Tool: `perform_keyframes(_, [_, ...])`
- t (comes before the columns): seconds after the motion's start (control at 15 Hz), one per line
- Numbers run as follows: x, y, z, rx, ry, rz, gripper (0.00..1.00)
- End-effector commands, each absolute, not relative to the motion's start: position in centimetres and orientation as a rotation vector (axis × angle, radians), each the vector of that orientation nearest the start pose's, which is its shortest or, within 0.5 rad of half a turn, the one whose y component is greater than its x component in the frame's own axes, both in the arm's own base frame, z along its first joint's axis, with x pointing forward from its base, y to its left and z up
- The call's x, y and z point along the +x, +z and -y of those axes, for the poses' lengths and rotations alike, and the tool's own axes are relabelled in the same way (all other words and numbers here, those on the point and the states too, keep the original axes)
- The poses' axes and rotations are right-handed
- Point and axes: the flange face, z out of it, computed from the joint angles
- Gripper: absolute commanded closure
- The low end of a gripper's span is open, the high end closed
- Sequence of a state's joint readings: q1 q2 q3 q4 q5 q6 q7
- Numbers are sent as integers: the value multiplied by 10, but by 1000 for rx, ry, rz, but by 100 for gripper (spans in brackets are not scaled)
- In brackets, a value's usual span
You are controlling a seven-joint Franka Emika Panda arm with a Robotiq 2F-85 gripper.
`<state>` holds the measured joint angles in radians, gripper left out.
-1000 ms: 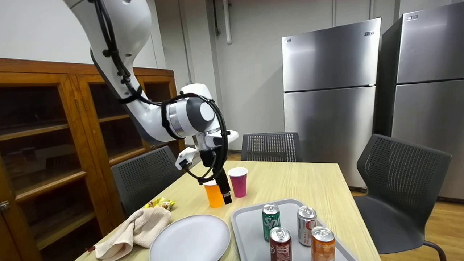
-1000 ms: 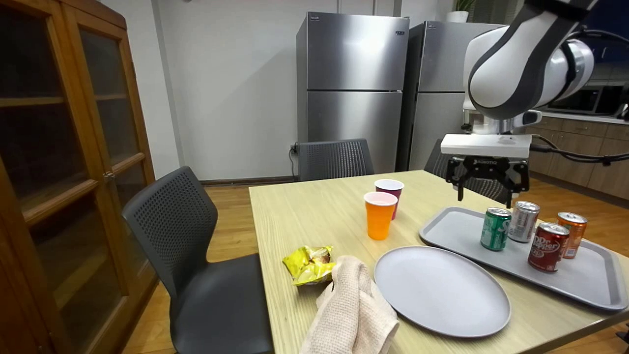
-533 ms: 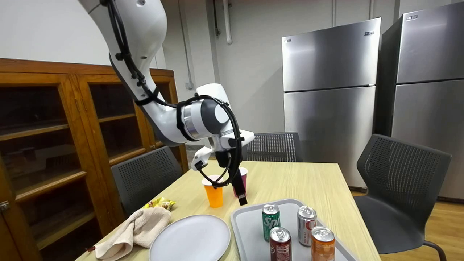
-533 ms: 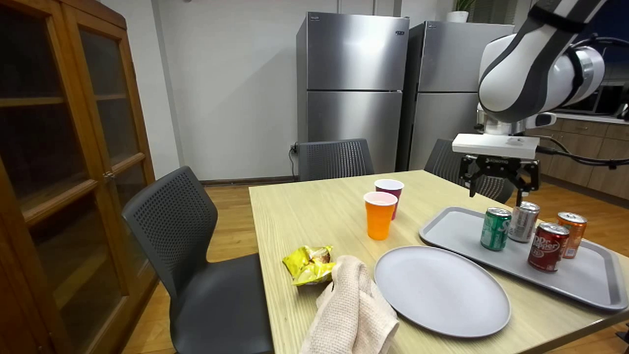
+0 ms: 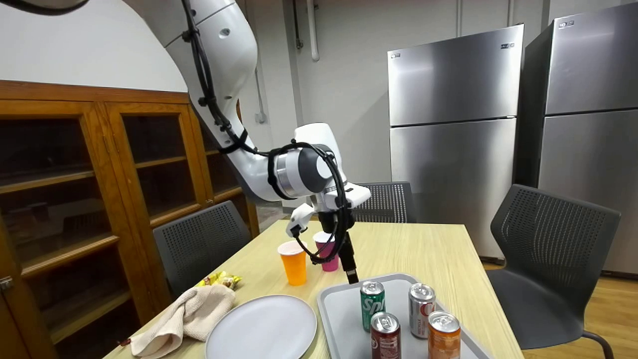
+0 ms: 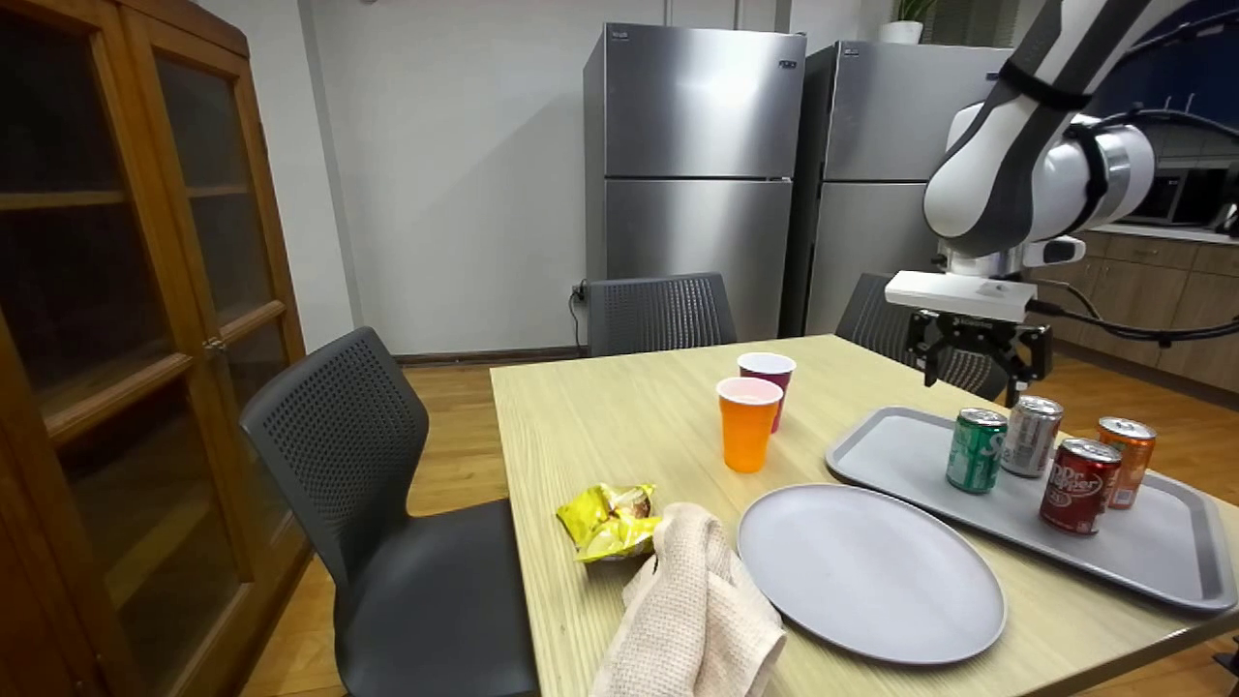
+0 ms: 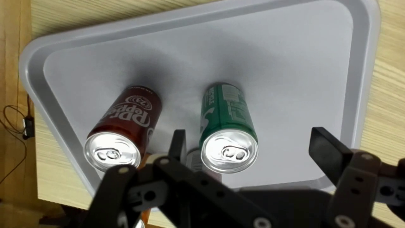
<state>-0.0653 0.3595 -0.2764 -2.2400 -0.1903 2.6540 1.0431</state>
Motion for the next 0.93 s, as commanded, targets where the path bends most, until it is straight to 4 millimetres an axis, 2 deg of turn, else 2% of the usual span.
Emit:
perform_keyframes(0.0, [543,208,199,-2698,-209,-1889,0])
perform_keyframes(0.2, [548,197,207,-2680,-195,-1925,0])
perform_keyframes(0.87, [539,171,225,-2633,-136,-2028,0])
